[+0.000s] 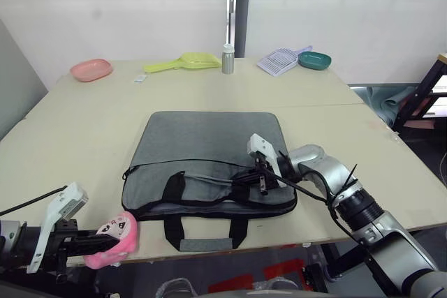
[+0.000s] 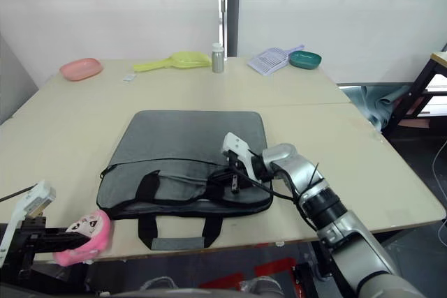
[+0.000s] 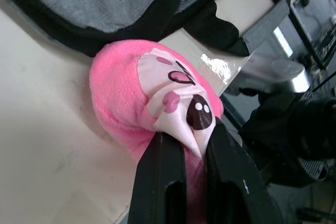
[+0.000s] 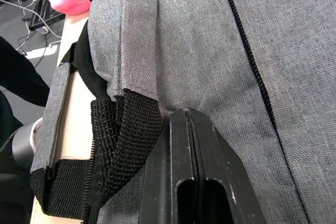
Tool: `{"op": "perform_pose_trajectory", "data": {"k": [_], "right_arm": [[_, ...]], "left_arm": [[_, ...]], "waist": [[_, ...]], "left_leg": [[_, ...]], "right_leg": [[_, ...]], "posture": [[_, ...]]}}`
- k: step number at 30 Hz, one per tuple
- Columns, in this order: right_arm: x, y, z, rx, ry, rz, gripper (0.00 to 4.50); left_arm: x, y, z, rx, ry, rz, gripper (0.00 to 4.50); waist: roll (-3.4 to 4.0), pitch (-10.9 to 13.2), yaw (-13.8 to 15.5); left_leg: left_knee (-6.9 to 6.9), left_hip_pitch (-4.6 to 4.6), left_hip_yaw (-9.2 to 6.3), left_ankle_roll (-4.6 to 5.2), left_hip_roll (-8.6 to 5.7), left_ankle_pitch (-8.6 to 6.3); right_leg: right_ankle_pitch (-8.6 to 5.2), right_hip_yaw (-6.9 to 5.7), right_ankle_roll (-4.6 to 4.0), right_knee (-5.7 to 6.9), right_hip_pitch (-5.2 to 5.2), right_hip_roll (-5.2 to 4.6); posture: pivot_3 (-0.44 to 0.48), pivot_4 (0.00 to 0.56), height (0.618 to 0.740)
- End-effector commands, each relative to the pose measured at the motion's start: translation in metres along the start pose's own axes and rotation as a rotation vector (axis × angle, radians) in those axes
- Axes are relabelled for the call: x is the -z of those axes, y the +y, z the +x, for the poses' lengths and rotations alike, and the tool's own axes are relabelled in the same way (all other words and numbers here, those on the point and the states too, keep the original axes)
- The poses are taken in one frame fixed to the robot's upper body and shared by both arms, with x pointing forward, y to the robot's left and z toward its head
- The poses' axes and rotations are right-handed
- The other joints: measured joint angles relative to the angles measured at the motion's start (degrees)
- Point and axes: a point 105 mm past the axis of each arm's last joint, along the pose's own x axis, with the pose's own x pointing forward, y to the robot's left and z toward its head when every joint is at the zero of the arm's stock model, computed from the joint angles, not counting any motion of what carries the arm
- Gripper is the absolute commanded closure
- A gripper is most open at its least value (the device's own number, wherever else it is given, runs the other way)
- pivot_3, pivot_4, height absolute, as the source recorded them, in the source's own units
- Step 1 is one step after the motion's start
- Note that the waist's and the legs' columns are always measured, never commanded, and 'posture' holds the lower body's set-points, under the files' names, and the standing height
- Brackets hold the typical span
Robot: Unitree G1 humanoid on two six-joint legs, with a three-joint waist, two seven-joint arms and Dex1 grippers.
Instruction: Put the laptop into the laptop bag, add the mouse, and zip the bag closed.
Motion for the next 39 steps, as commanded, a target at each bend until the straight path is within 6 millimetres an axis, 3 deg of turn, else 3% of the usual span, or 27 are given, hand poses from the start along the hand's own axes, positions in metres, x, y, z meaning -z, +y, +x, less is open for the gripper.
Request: {"op": "perform_pose_trajectory", "data": {"k": [1,6,10,13,22,24,30,39], "right_arm": [[0.084,0.002,0.004,0.075,0.268,0.235,4.5],[0.084,0.002,0.003,0.077,0.268,0.239,4.5],[0.084,0.004,0.005,0.071,0.268,0.24,4.5],[0.083,0.004,0.006,0.069,0.266,0.239,4.5],[0.081,0.003,0.006,0.073,0.261,0.24,4.5],[0.08,0.004,0.006,0.074,0.26,0.241,4.5],[0.078,0.003,0.004,0.086,0.253,0.247,4.5],[0.08,0.007,0.0,0.102,0.25,0.263,4.5]], "left_arm": [[-0.004,-0.011,0.016,0.054,0.028,0.054,4.47],[-0.028,-0.041,0.03,0.184,-0.07,0.077,4.47],[-0.013,-0.051,0.039,0.212,0.044,0.15,4.47],[-0.015,-0.055,0.04,0.224,0.06,0.198,4.47],[-0.048,-0.094,0.065,0.451,-0.029,0.294,4.47],[-0.052,-0.097,0.067,0.486,-0.033,0.3,4.47],[-0.074,-0.11,0.081,0.622,-0.1,0.295,4.47],[-0.085,-0.114,0.109,0.779,-0.091,0.242,4.47]], "waist": [[0.02,-0.01,-0.02],[0.0,-0.02,-0.01],[-0.03,-0.04,-0.01],[-0.05,-0.05,-0.03],[-0.04,-0.08,-0.04],[-0.06,-0.09,-0.08],[-0.05,-0.1,-0.07],[-0.01,-0.17,0.05]], "left_leg": [[0.0,0.05,0.06,0.0,0.0,0.0],[0.0,0.33,0.27,0.0,0.0,0.0],[0.0,0.52,0.37,-0.01,0.0,0.0],[0.0,0.65,0.36,-0.13,0.01,-0.08],[0.0,0.71,0.39,-0.15,0.01,-0.09],[0.0,0.71,0.41,-0.16,0.01,-0.09],[0.0,0.74,0.4,-0.19,0.0,-0.11],[0.0,0.73,0.38,-0.31,0.01,-0.15]], "right_leg": [[0.0,0.03,0.0,0.0,0.0,0.0],[0.01,0.11,-0.01,0.01,0.09,0.01],[0.02,0.16,-0.03,0.01,0.17,0.0],[0.0,0.16,0.02,0.02,0.24,0.0],[0.06,0.17,-0.09,0.06,0.29,0.02],[0.37,0.18,-0.6,0.07,0.32,0.02],[0.46,0.16,-0.75,0.07,0.5,0.01],[0.5,0.13,-0.8,0.13,0.52,0.01]], "posture": [[0.0,0.15,0.74],[0.0,0.15,0.74],[0.0,0.15,0.74],[0.0,0.15,0.74],[0.0,0.15,0.74],[0.0,0.15,0.74],[0.0,0.15,0.74],[0.0,0.15,0.74]]}}
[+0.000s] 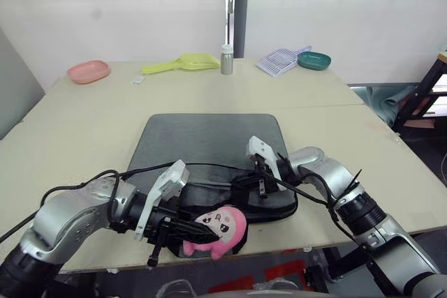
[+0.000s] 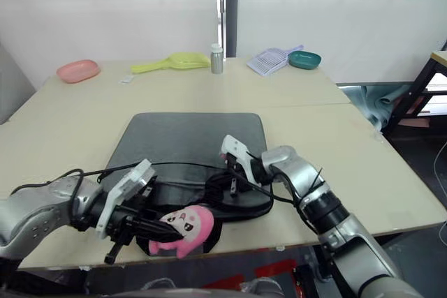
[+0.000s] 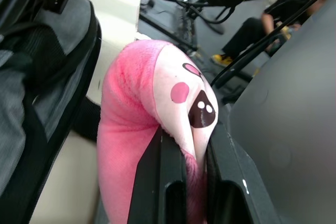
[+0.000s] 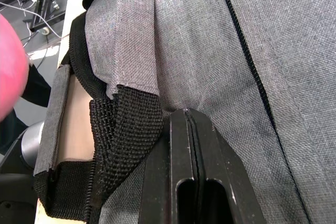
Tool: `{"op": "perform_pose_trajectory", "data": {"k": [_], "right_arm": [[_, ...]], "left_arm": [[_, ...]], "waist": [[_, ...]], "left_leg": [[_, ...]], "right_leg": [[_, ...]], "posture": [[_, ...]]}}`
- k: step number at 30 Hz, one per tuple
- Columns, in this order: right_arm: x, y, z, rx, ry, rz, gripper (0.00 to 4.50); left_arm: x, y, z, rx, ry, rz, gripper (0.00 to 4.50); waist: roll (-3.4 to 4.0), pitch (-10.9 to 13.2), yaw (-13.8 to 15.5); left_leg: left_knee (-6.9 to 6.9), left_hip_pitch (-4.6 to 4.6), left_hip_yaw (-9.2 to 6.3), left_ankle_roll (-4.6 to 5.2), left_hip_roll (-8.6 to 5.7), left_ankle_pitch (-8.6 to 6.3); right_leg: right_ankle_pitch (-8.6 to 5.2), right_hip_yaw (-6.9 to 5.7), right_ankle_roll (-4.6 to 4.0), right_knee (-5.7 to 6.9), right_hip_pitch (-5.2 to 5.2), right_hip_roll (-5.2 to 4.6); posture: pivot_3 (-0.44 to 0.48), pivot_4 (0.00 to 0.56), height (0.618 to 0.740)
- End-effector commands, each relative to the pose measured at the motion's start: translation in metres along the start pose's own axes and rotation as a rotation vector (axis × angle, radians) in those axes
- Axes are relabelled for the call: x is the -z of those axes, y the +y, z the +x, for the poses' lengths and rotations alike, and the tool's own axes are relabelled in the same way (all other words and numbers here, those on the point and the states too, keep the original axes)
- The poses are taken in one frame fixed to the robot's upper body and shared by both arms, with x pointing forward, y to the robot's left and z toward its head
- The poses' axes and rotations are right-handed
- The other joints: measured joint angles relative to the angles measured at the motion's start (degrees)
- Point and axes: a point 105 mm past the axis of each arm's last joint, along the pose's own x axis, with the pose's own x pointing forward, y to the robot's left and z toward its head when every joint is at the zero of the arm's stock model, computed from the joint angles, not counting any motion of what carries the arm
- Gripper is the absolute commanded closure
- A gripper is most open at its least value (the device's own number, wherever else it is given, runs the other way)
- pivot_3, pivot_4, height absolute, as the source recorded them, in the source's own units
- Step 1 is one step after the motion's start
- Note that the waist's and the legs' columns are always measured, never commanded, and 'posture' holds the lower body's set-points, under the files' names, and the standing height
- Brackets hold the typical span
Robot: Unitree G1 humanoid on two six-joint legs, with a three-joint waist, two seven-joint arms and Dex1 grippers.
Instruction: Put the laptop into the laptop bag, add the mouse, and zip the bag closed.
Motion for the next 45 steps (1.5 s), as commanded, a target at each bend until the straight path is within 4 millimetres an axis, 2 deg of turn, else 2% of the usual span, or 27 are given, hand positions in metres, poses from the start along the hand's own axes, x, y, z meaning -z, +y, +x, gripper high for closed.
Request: {"op": "perform_pose_trajectory", "data": {"k": [1,6,10,17,19,21,23,25,26,33,35,40,43,45], "right_arm": [[0.079,-0.003,0.0,0.096,0.235,0.245,4.5],[0.079,-0.002,-0.002,0.104,0.234,0.252,4.5],[0.079,-0.001,-0.003,0.112,0.231,0.258,4.5],[0.079,-0.001,-0.003,0.115,0.23,0.261,4.5],[0.079,-0.001,-0.003,0.115,0.23,0.261,4.5],[0.079,-0.001,-0.004,0.117,0.23,0.26,4.5],[0.079,-0.001,-0.005,0.119,0.229,0.26,4.5],[0.079,-0.002,-0.005,0.122,0.228,0.261,4.5],[0.079,-0.002,-0.005,0.122,0.228,0.26,4.5],[0.079,-0.004,-0.007,0.128,0.226,0.258,4.5],[0.079,-0.004,-0.008,0.126,0.227,0.256,4.5],[0.078,-0.006,-0.008,0.126,0.227,0.252,4.5],[0.078,-0.007,-0.008,0.125,0.227,0.25,4.5],[0.078,-0.008,-0.009,0.125,0.226,0.249,4.5]], "left_arm": [[-0.002,-0.002,0.013,0.114,-0.022,-0.02,4.47],[-0.011,0.013,0.03,0.149,-0.069,-0.034,4.47],[-0.024,0.013,0.043,0.201,-0.1,-0.026,4.47],[-0.067,0.026,0.07,0.21,-0.23,-0.032,4.47],[-0.073,0.027,0.075,0.217,-0.24,-0.041,4.47],[-0.074,0.026,0.077,0.218,-0.238,-0.044,4.47],[-0.074,0.027,0.072,0.192,-0.229,-0.038,4.47],[-0.073,0.028,0.065,0.174,-0.224,-0.05,3.5],[-0.072,0.027,0.062,0.169,-0.22,-0.047,3.27],[-0.054,0.012,0.024,0.087,-0.197,-0.056,0.7],[-0.047,0.005,0.005,0.026,-0.173,-0.034,0.03],[-0.037,-0.014,-0.031,-0.065,-0.098,0.024,0.03],[-0.041,-0.017,-0.055,-0.157,-0.089,0.066,0.03],[-0.041,-0.02,-0.069,-0.206,-0.058,0.114,0.03]], "waist": [[0.02,-0.02,0.0],[0.09,-0.05,0.27],[0.09,-0.07,0.4],[0.0,-0.16,0.64],[-0.1,-0.21,0.59],[0.11,-0.14,0.58],[0.14,-0.12,0.62],[0.16,-0.1,0.64],[0.15,-0.1,0.64],[0.26,-0.03,0.52],[0.29,0.03,0.53],[0.49,0.27,0.56],[0.46,0.32,0.55],[0.49,0.45,0.41]], "left_leg": [[0.0,0.0,0.01,-0.01,0.0,-0.01],[0.0,0.0,0.0,-0.02,-0.02,-0.02],[0.0,0.01,0.0,-0.03,-0.03,-0.02],[0.04,0.01,0.0,-0.03,-0.05,-0.01],[0.06,0.01,0.01,-0.03,-0.06,-0.01],[0.06,0.01,0.0,-0.03,-0.05,-0.01],[0.05,0.01,-0.01,-0.03,-0.05,-0.01],[0.05,0.01,0.0,-0.03,-0.05,-0.01],[0.06,0.01,0.0,-0.02,-0.06,-0.01],[0.02,-0.02,-0.01,-0.03,-0.04,-0.01],[0.02,-0.03,-0.01,-0.03,-0.04,-0.02],[0.0,-0.04,-0.03,-0.03,-0.03,-0.02],[0.0,-0.05,-0.03,-0.03,-0.03,-0.02],[0.0,-0.05,-0.02,-0.03,-0.04,-0.02]], "right_leg": [[0.0,0.0,0.0,0.0,0.0,0.0],[0.01,-0.01,-0.01,-0.02,0.02,-0.02],[0.02,-0.01,-0.03,-0.01,0.04,-0.03],[0.05,-0.02,-0.06,-0.01,0.09,-0.07],[0.05,-0.02,-0.07,-0.01,0.1,-0.07],[0.05,-0.03,-0.06,-0.01,0.1,-0.07],[0.05,-0.05,-0.05,-0.01,0.09,-0.06],[0.05,-0.04,-0.05,-0.01,0.1,-0.07],[0.05,-0.03,-0.05,-0.01,0.1,-0.08],[0.03,-0.06,-0.01,-0.07,0.07,-0.06],[0.03,-0.07,-0.01,-0.08,0.06,-0.06],[-0.2,-0.07,0.36,-0.08,0.02,-0.06],[-0.47,-0.05,0.8,-0.12,0.03,-0.06],[-0.47,-0.03,0.81,-0.11,0.01,-0.05]], "posture": [[0.0,0.15,0.74],[0.0,0.15,0.74],[0.0,0.15,0.74],[0.0,0.15,0.74],[0.0,0.15,0.74],[0.0,0.15,0.74],[0.0,0.15,0.74],[0.0,0.15,0.74],[0.0,0.15,0.74],[0.0,0.15,0.74],[0.0,0.15,0.74],[0.0,0.15,0.74],[0.0,0.15,0.74],[0.0,0.15,0.74]]}}
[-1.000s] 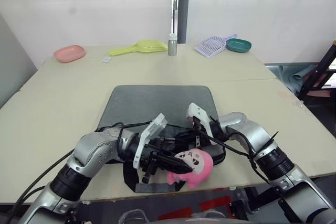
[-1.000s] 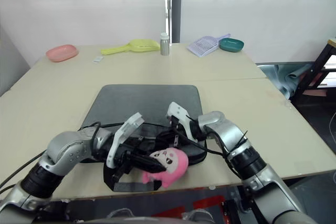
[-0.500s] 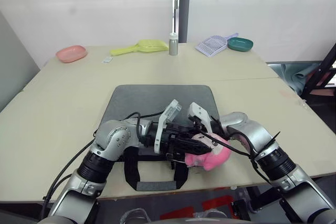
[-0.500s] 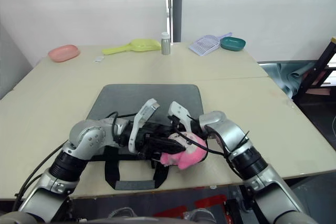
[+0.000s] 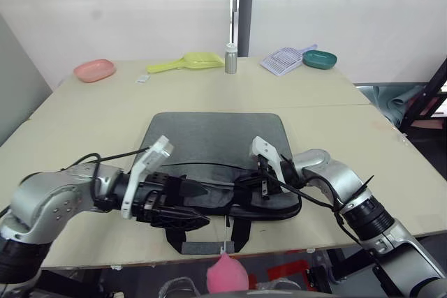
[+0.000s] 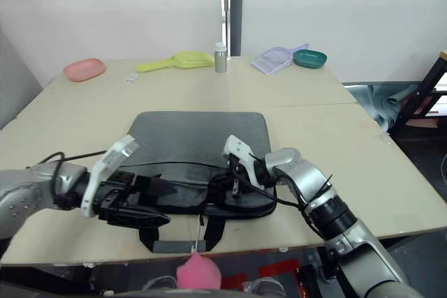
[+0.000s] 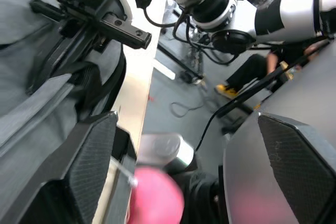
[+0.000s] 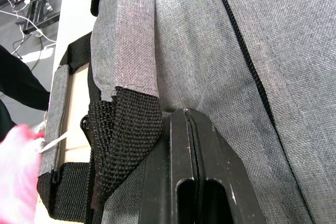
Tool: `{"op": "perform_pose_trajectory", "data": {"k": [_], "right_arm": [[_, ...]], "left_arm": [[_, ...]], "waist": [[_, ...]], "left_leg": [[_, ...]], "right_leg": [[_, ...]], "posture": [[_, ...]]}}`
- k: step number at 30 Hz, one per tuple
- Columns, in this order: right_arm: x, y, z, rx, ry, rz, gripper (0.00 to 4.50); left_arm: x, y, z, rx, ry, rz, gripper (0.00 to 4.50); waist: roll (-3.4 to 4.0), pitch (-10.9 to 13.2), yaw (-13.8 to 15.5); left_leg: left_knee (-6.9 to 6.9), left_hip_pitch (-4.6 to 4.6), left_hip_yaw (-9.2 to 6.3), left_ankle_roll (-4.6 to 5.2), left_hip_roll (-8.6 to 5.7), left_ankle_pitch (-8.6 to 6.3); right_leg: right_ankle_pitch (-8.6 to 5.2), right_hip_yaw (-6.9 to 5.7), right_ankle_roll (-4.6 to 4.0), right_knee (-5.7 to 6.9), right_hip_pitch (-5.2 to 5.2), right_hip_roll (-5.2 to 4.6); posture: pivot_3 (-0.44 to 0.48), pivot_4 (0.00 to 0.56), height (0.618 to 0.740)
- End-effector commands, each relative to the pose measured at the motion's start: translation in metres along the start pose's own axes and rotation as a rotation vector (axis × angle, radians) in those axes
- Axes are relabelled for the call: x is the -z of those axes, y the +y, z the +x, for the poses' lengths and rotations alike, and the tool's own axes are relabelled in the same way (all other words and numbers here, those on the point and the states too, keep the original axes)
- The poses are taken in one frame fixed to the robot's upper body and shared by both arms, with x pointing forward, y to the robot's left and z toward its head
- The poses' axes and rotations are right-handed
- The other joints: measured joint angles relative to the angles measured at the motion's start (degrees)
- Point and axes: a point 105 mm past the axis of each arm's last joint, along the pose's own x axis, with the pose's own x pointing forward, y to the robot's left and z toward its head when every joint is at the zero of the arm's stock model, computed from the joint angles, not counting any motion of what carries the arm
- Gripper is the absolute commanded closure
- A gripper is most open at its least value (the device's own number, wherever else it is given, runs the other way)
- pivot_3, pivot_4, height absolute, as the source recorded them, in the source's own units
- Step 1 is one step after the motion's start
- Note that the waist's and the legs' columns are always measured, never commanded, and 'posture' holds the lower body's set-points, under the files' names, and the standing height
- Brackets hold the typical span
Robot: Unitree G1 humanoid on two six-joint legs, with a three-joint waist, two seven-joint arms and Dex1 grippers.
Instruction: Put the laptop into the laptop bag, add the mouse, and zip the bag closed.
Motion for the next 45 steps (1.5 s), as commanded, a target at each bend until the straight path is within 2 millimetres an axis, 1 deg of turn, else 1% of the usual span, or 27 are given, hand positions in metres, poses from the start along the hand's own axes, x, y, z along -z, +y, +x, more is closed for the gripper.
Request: {"op": "perform_pose_trajectory", "data": {"k": [1,3,5,7,9,11,12,13,14,16,18,19,22,25,28,31,33,36,37,39,42,45], "right_arm": [[0.077,-0.01,-0.003,0.09,0.23,0.235,4.5],[0.076,-0.011,-0.003,0.088,0.227,0.23,4.5],[0.073,-0.012,-0.004,0.087,0.221,0.223,4.5],[0.069,-0.012,-0.005,0.082,0.207,0.213,4.5],[0.06,-0.013,-0.009,0.083,0.179,0.2,4.5],[0.051,-0.012,-0.013,0.077,0.147,0.183,4.5],[0.043,-0.011,-0.016,0.075,0.117,0.174,4.5],[0.034,-0.01,-0.021,0.071,0.084,0.167,4.5],[0.026,-0.008,-0.026,0.065,0.054,0.159,4.5],[0.011,-0.004,-0.038,0.066,0.007,0.14,4.5],[-0.001,0.001,-0.053,0.076,-0.032,0.124,4.5],[-0.008,0.003,-0.061,0.081,-0.055,0.12,4.5],[-0.024,0.016,-0.089,0.092,-0.115,0.097,4.5],[-0.037,0.031,-0.113,0.094,-0.164,0.077,4.5],[-0.045,0.046,-0.131,0.1,-0.186,0.058,4.5],[-0.05,0.062,-0.151,0.133,-0.175,0.034,4.5],[-0.052,0.071,-0.159,0.151,-0.174,0.029,4.5],[-0.058,0.087,-0.17,0.163,-0.183,0.024,4.5],[-0.059,0.091,-0.172,0.165,-0.185,0.028,4.5],[-0.058,0.097,-0.175,0.169,-0.174,0.058,4.5],[-0.057,0.118,-0.18,0.114,-0.151,0.116,3.68],[-0.051,0.13,-0.173,0.077,-0.111,0.182,2.68]], "left_arm": [[-0.014,-0.007,-0.029,-0.073,0.019,0.145,0.03],[-0.028,-0.002,-0.047,-0.15,-0.016,0.2,0.03],[-0.042,-0.001,-0.061,-0.195,-0.062,0.244,0.03],[-0.051,0.0,-0.073,-0.235,-0.086,0.274,0.03],[-0.054,0.001,-0.081,-0.265,-0.085,0.295,0.03],[-0.053,0.0,-0.085,-0.274,-0.075,0.307,0.03],[-0.053,0.0,-0.087,-0.278,-0.071,0.31,0.03],[-0.053,0.001,-0.089,-0.283,-0.066,0.321,0.03],[-0.053,0.002,-0.09,-0.288,-0.062,0.329,0.03],[-0.052,0.004,-0.09,-0.288,-0.058,0.329,0.03],[-0.051,0.007,-0.088,-0.278,-0.064,0.313,0.03],[-0.052,0.01,-0.086,-0.28,-0.07,0.316,0.28],[-0.054,0.026,-0.081,-0.294,-0.107,0.324,1.22],[-0.043,0.04,-0.071,-0.279,-0.078,0.34,2.36],[-0.035,0.05,-0.06,-0.244,-0.058,0.335,3.42],[-0.025,0.059,-0.043,-0.169,-0.018,0.344,4.46],[-0.024,0.065,-0.035,-0.135,-0.014,0.35,4.46],[-0.015,0.083,-0.019,-0.124,0.028,0.388,4.46],[-0.012,0.085,-0.016,-0.115,0.036,0.393,4.46],[-0.006,0.088,-0.011,-0.09,0.056,0.399,4.46],[0.01,0.093,-0.002,-0.054,0.112,0.401,4.5],[0.018,0.099,0.004,-0.043,0.131,0.421,4.5]], "waist": [[0.02,0.09,-0.09],[0.0,0.11,-0.05],[0.03,0.11,-0.06],[0.0,0.13,-0.04],[0.0,0.14,-0.01],[-0.04,0.16,0.06],[-0.05,0.19,0.11],[-0.05,0.31,0.26],[-0.07,0.43,0.46],[-0.24,0.81,1.11],[-0.36,1.0,1.77],[-0.33,1.15,1.95],[-0.22,1.52,2.52],[-0.18,1.66,2.45],[-0.21,1.68,2.46],[-0.23,1.69,2.98],[-0.26,1.72,3.27],[-0.24,1.75,3.58],[-0.24,1.75,3.67],[-0.24,1.75,3.45],[-0.2,1.77,3.49],[-0.19,1.77,3.47]], "left_leg": [[0.0,-0.01,-0.01,0.0,0.02,0.0],[-0.01,-0.01,-0.02,0.0,0.02,0.0],[-0.02,0.0,-0.01,0.0,0.01,0.0],[-0.01,0.01,-0.01,0.0,0.01,0.0],[-0.01,0.0,0.0,0.0,0.0,0.0],[-0.01,0.0,0.0,0.0,0.0,0.0],[-0.01,0.0,0.0,0.0,-0.01,0.0],[-0.01,-0.01,-0.01,0.0,-0.01,0.0],[-0.01,-0.06,-0.01,0.0,-0.01,0.0],[-0.02,-0.19,-0.02,-0.01,0.0,-0.01],[-0.01,-0.53,-0.04,-0.02,0.0,0.0],[0.01,-0.93,-0.05,-0.03,-0.01,0.02],[0.01,-1.08,-0.04,-0.23,0.03,0.13],[0.03,-1.14,-0.03,-0.24,0.07,0.13],[0.13,-1.16,0.0,-0.13,0.11,0.16],[0.25,-1.15,-0.01,-0.04,0.14,0.19],[0.46,-1.15,-0.01,-0.01,0.14,0.17],[0.86,-1.1,-0.02,0.07,0.11,-0.01],[1.0,-1.06,-0.02,0.23,0.11,-0.12],[1.23,-1.01,-0.01,0.13,0.12,-0.21],[1.43,-0.99,-0.01,0.14,0.09,-0.22],[1.5,-0.97,-0.01,0.18,0.09,-0.24]], "right_leg": [[0.0,-0.02,0.0,0.0,-0.01,0.01],[-0.01,-0.01,0.01,0.0,0.0,0.01],[-0.01,0.0,0.02,0.0,-0.01,0.01],[-0.02,0.02,0.03,0.0,-0.01,0.02],[-0.01,0.04,0.02,0.0,-0.02,0.02],[-0.01,0.04,0.01,0.0,-0.02,0.01],[0.03,0.04,-0.05,0.0,-0.02,0.01],[0.3,0.03,-0.49,0.0,-0.04,0.01],[0.42,0.02,-0.69,-0.02,-0.1,0.01],[0.43,-0.02,-0.71,-0.02,-0.21,0.01],[0.47,-0.06,-0.75,-0.03,-0.46,0.01],[0.53,-0.08,-0.75,-0.03,-0.8,0.02],[0.57,-0.11,-0.71,0.01,-0.99,0.09],[0.59,-0.09,-0.7,0.11,-1.08,0.15],[0.68,-0.04,-0.54,0.14,-1.1,0.19],[0.65,-0.02,-0.59,0.23,-1.1,0.21],[0.51,0.03,-0.82,0.38,-1.08,0.19],[0.5,0.09,-0.83,0.77,-1.08,0.1],[0.5,0.15,-0.83,0.94,-1.07,0.1],[0.5,0.22,-0.82,1.15,-1.05,0.09],[0.51,0.3,-0.81,1.3,-1.02,0.05],[0.5,0.31,-0.79,1.29,-0.91,0.02]], "posture": [[0.0,0.15,0.74],[0.0,0.15,0.74],[0.0,0.15,0.74],[0.0,0.15,0.74],[0.0,0.15,0.74],[0.0,0.15,0.74],[0.0,0.15,0.74],[0.0,0.15,0.74],[0.0,0.15,0.74],[0.0,0.15,0.74],[0.0,0.15,0.74],[0.0,0.15,0.74],[0.0,0.15,0.74],[0.0,0.15,0.74],[0.0,0.15,0.74],[0.0,0.15,0.74],[0.0,0.15,0.74],[0.0,0.15,0.74],[0.0,0.15,0.74],[0.0,0.15,0.74],[0.0,0.15,0.74],[0.0,0.15,0.74]]}}
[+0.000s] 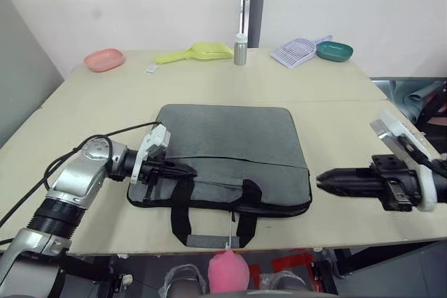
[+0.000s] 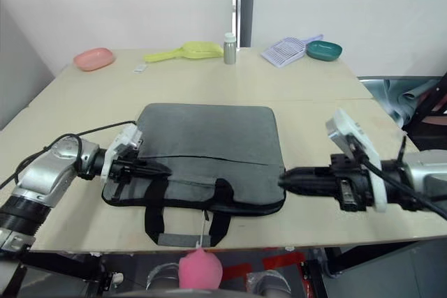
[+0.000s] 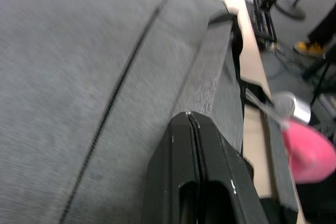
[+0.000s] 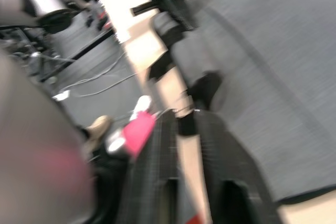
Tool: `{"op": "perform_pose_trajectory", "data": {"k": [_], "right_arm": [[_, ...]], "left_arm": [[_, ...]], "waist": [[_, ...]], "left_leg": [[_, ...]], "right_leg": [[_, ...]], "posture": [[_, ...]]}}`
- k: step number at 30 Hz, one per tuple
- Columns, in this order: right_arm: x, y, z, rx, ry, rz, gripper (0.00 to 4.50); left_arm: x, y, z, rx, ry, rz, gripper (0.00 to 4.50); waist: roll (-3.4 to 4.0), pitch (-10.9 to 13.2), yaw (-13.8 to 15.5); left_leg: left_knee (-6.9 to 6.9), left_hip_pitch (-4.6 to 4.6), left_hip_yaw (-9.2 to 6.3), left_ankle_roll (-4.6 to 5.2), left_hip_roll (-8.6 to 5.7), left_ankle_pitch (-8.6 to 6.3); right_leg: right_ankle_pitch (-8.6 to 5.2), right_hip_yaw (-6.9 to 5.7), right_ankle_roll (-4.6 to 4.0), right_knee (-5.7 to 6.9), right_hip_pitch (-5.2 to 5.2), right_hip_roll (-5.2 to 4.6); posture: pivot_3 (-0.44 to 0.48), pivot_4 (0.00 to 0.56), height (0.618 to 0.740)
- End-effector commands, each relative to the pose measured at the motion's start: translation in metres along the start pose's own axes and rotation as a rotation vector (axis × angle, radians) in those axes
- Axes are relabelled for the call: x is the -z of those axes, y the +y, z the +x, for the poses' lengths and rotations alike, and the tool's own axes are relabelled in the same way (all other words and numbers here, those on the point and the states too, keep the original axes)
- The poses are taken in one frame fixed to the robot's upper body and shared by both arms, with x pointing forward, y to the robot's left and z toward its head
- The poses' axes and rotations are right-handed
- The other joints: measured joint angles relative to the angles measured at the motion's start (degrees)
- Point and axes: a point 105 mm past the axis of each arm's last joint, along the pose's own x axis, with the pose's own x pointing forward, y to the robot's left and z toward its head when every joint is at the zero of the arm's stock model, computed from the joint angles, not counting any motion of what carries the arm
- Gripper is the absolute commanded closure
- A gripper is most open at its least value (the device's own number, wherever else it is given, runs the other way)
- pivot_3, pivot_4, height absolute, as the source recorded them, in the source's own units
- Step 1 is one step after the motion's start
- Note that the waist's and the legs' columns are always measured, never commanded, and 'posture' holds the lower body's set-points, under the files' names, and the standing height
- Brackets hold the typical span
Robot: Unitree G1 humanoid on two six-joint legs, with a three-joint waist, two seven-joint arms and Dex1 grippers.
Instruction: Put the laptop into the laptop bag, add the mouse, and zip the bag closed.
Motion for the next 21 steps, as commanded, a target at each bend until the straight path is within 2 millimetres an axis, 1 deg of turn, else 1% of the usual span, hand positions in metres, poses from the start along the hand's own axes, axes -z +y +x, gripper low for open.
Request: {"op": "perform_pose_trajectory", "data": {"k": [1,4,7,8,12,14,16,18,20,21], "right_arm": [[0.003,0.016,0.006,-0.04,0.026,0.025,2.32],[0.01,0.018,0.016,-0.047,0.043,0.066,1.27],[0.021,0.016,0.039,-0.101,0.062,0.132,0.23],[0.024,0.016,0.046,-0.127,0.064,0.155,0.05],[0.039,0.02,0.074,-0.251,0.116,0.244,0.05],[0.049,0.014,0.094,-0.291,0.14,0.275,0.05],[0.054,0.009,0.11,-0.316,0.158,0.278,0.05],[0.055,0.006,0.117,-0.322,0.166,0.273,0.05],[0.055,0.005,0.119,-0.324,0.17,0.27,0.05],[0.056,0.005,0.13,-0.357,0.188,0.273,0.05]], "left_arm": [[0.005,0.003,0.006,0.019,0.021,0.041,4.5],[0.009,0.004,0.008,0.023,0.026,0.044,4.5],[0.015,0.004,0.009,0.023,0.045,0.04,4.5],[0.016,0.004,0.009,0.022,0.049,0.035,4.5],[0.021,0.003,0.008,0.01,0.062,0.022,4.5],[0.022,0.004,0.006,-0.014,0.054,0.001,4.5],[0.023,0.006,0.004,-0.034,0.045,-0.012,4.5],[0.023,0.006,0.004,-0.041,0.043,-0.016,4.5],[0.023,0.006,0.004,-0.042,0.043,-0.017,4.5],[0.025,0.007,0.004,-0.044,0.049,-0.019,4.5]], "waist": [[0.0,0.0,0.06],[0.0,0.0,0.17],[0.01,-0.02,0.06],[0.02,-0.02,0.02],[0.05,-0.04,-0.2],[0.02,-0.06,-0.27],[0.08,-0.12,-0.55],[0.13,-0.15,-0.52],[0.13,-0.15,-0.34],[0.13,-0.17,-0.34]], "left_leg": [[0.01,0.0,-0.01,0.0,0.0,0.0],[0.03,-0.03,-0.02,0.01,-0.02,0.0],[0.04,-0.02,-0.02,0.01,-0.02,0.0],[0.06,-0.01,-0.03,0.01,-0.02,0.0],[0.13,-0.02,-0.06,0.0,-0.04,0.0],[0.13,-0.04,-0.09,-0.01,-0.04,0.0],[0.12,-0.03,-0.12,-0.03,-0.04,0.01],[0.15,-0.08,-0.11,-0.14,-0.08,0.06],[0.15,-0.07,-0.13,-0.22,-0.08,0.1],[0.16,-0.06,-0.13,-0.22,-0.08,0.1]], "right_leg": [[0.0,-0.01,0.0,0.0,0.01,0.0],[0.0,-0.03,0.0,-0.01,0.01,-0.02],[0.0,-0.03,0.01,0.0,0.05,-0.02],[0.0,-0.03,0.03,0.01,0.06,-0.02],[0.01,-0.03,0.07,0.09,0.07,-0.03],[0.01,-0.06,0.08,0.09,0.07,-0.03],[0.01,-0.1,0.08,0.11,0.09,-0.02],[0.01,-0.08,0.08,0.18,0.03,-0.06],[0.01,-0.1,0.08,0.19,0.03,-0.06],[0.01,-0.1,0.08,0.19,0.05,-0.07]], "posture": [[0.0,0.15,0.74],[0.0,0.15,0.74],[0.0,0.15,0.74],[0.0,0.15,0.74],[0.0,0.15,0.74],[0.0,0.15,0.74],[0.0,0.15,0.74],[0.0,0.15,0.74],[0.0,0.15,0.74],[0.0,0.15,0.74]]}}
